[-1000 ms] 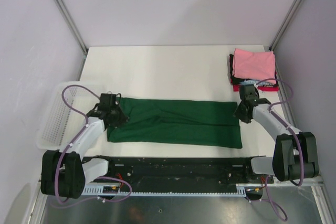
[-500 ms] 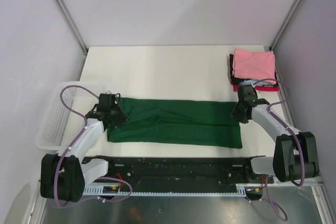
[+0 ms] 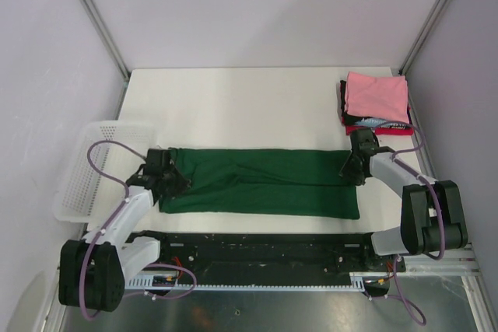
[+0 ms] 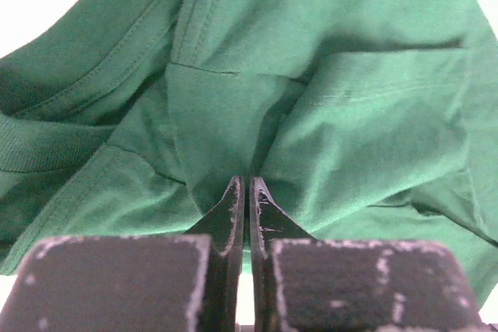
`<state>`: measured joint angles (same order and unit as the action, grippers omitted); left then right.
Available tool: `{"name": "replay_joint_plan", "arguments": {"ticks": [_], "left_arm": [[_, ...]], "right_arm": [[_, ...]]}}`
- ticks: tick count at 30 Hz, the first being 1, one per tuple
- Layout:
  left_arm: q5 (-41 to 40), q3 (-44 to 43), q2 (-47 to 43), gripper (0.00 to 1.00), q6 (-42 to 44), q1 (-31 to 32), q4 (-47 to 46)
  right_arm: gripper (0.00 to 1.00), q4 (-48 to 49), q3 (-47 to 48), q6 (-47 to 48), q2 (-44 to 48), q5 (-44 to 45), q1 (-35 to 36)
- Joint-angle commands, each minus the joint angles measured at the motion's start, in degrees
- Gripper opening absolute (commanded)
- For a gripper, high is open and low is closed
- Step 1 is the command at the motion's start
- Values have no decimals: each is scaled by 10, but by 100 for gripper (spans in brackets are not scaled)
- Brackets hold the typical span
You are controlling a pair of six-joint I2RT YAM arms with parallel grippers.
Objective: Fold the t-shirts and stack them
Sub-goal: Fold the other side of the tshirt into a rectangle
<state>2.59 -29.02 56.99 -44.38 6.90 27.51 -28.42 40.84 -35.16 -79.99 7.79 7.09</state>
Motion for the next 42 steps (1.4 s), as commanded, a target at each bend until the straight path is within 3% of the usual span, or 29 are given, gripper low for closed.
{"name": "replay_joint_plan", "arguments": {"ticks": [1, 2, 5, 7, 9, 12, 16, 21, 36, 39, 42], "left_arm": [[-13, 19, 19, 4, -42, 1, 4], [-8, 16, 25, 9, -38, 1, 2], [5, -1, 24, 38, -15, 1, 1], [15, -19, 6, 52, 6, 1, 1], [20, -42, -17, 59, 32, 2, 1], [27, -89, -21, 62, 79, 6, 2], [31, -158, 49, 57, 131, 27, 3], [-7, -188, 124, 50, 135, 43, 4], [-94, -220, 258, 50, 144, 82, 3], [-92, -216, 253, 38, 140, 88, 3], [-84, -210, 237, 19, 138, 101, 4]], "right_arm": [[33, 19, -11, -2, -4, -8, -6], [33, 20, -11, -3, 0, -11, -6], [33, 19, -8, -1, 19, -16, -4], [33, 16, -3, 3, 34, -18, 1], [32, 12, 5, 6, 48, -15, 9], [32, 13, 18, 10, 64, -16, 25], [32, 27, 34, 12, 66, -32, 51], [32, 55, 48, 12, 58, -55, 100], [32, 112, 174, 33, -111, -47, 285], [33, 115, 199, 38, -137, -46, 304], [33, 119, 226, 45, -167, -48, 319]]}}
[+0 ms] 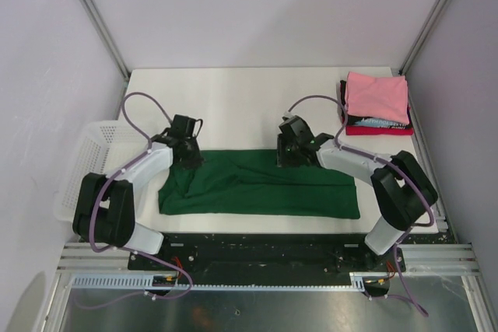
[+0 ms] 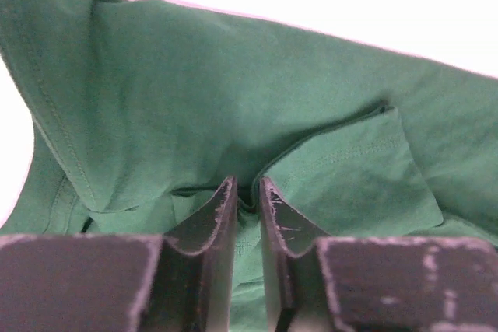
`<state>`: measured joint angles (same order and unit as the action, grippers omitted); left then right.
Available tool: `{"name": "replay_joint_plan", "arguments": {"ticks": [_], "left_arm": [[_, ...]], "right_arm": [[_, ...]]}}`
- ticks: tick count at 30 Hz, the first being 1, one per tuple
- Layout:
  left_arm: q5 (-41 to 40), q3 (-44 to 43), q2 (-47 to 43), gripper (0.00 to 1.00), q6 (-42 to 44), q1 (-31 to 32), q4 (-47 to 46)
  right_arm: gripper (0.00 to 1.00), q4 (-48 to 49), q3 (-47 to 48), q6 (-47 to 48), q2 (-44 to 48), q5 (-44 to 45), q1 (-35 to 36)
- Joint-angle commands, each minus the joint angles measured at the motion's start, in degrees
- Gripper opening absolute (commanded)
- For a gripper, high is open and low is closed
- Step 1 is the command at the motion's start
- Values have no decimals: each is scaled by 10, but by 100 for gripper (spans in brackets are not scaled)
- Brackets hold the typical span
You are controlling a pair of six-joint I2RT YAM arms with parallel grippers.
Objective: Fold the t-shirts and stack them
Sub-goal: Fold the other side of the tshirt into a rectangle
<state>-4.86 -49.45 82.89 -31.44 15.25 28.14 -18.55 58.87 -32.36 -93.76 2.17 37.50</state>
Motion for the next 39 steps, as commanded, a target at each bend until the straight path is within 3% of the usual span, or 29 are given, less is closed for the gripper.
{"name": "replay_joint_plan", "arguments": {"ticks": [1, 3, 5, 16, 27, 39], "left_arm": [[-5, -2, -30, 13, 7, 23, -3], [2, 10, -54, 4, 2, 31, -2], [9, 25, -80, 1, -4, 38, -1], [33, 118, -200, 0, -28, 55, 12], [64, 122, -223, 0, -25, 71, 13], [69, 119, -180, 1, -14, 100, 13]], "right_arm": [[33, 21, 56, 18, -40, 8, 20], [32, 23, 76, 23, -61, 5, 29], [32, 21, 95, 26, -81, 4, 38], [32, 14, 139, 18, -140, -11, 91], [32, -13, 139, 11, -146, 12, 141], [32, -38, 139, 19, -136, 45, 149]]}}
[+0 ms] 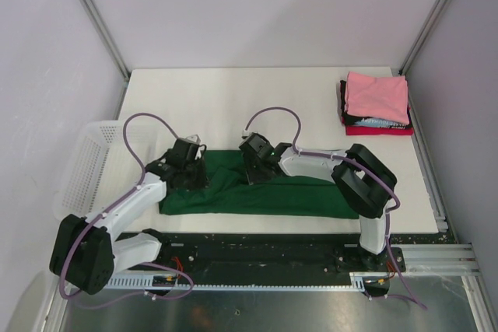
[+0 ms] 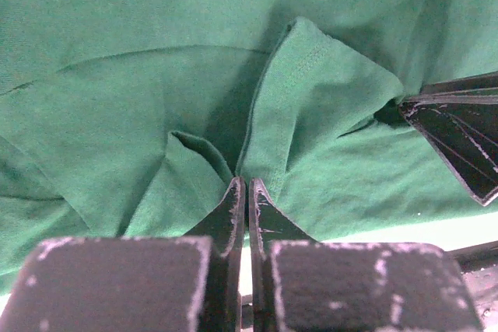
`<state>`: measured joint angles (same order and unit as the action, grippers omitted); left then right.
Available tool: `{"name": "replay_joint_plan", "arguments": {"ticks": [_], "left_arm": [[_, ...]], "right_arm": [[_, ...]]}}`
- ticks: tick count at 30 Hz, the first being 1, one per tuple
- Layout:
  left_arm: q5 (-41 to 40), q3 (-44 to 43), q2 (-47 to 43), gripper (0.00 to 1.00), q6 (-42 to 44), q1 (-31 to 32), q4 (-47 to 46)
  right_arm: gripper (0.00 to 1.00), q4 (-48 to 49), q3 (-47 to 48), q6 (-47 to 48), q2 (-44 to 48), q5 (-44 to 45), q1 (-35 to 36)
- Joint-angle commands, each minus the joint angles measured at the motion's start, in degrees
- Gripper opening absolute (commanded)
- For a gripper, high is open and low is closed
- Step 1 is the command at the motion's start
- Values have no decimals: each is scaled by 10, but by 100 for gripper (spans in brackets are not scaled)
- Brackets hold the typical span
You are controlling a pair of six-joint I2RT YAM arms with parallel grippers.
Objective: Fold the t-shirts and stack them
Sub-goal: Fold the other side of the tshirt into a rectangle
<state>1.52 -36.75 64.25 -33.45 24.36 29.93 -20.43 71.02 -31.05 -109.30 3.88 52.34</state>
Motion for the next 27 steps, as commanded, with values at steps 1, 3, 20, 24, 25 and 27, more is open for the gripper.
{"name": "replay_joint_plan", "arguments": {"ticks": [1, 3, 20, 24, 25, 27], "left_arm": [[4, -8, 8, 1, 6, 9, -5], [1, -7, 8, 1, 6, 10, -4], [-13, -16, 18, 2, -3, 11, -4], [-13, -18, 19, 2, -5, 11, -4], [-13, -18, 19, 2, -5, 10, -4], [-13, -19, 20, 2, -7, 10, -4]], "right_arm": [[32, -17, 17, 7, 31, 28, -1], [32, -6, 18, 9, 53, 26, -4], [39, 24, 143, 58, -45, -31, 15], [39, 5, 156, 59, -62, -17, 19], [39, 0, 156, 59, -63, -12, 19], [38, -8, 157, 59, -63, -3, 21]]}}
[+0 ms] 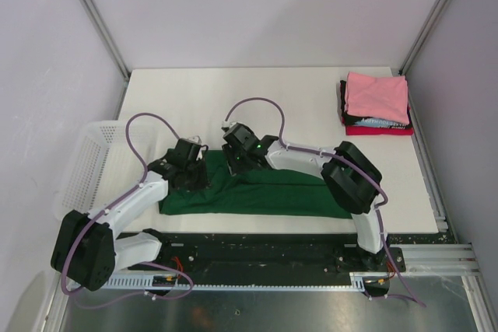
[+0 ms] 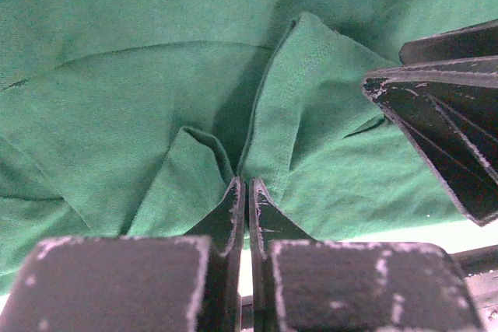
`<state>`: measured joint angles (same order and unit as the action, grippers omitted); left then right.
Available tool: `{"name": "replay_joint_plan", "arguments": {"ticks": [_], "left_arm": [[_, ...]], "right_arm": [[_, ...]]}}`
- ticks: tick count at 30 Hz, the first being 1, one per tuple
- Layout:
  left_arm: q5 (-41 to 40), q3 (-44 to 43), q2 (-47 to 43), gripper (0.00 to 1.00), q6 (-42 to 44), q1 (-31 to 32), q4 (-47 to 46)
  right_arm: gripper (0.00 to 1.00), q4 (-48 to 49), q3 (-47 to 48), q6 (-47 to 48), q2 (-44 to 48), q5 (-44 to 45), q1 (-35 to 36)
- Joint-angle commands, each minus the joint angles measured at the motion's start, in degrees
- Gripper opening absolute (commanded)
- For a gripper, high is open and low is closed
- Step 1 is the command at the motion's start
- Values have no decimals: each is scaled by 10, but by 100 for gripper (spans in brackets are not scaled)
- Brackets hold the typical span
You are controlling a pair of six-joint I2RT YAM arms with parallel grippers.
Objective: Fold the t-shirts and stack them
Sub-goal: Fold the other side of the tshirt into a rectangle
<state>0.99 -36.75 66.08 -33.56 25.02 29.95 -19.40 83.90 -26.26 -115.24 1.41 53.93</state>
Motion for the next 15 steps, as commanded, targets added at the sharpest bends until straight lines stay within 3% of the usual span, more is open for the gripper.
{"name": "replay_joint_plan", "arguments": {"ticks": [1, 6, 12, 15], "left_arm": [[-8, -19, 2, 2, -6, 5, -4], [-8, -20, 4, 2, -8, 4, -5], [-27, -23, 5, 2, -11, 5, -5], [-32, -25, 5, 2, -13, 5, -4]], "right_arm": [[38, -20, 28, 10, -3, 25, 6], [31, -26, 21, 5, 3, 31, 12], [11, -29, -14, -13, 25, 44, 16], [7, -29, -35, -26, 38, 55, 16]]}}
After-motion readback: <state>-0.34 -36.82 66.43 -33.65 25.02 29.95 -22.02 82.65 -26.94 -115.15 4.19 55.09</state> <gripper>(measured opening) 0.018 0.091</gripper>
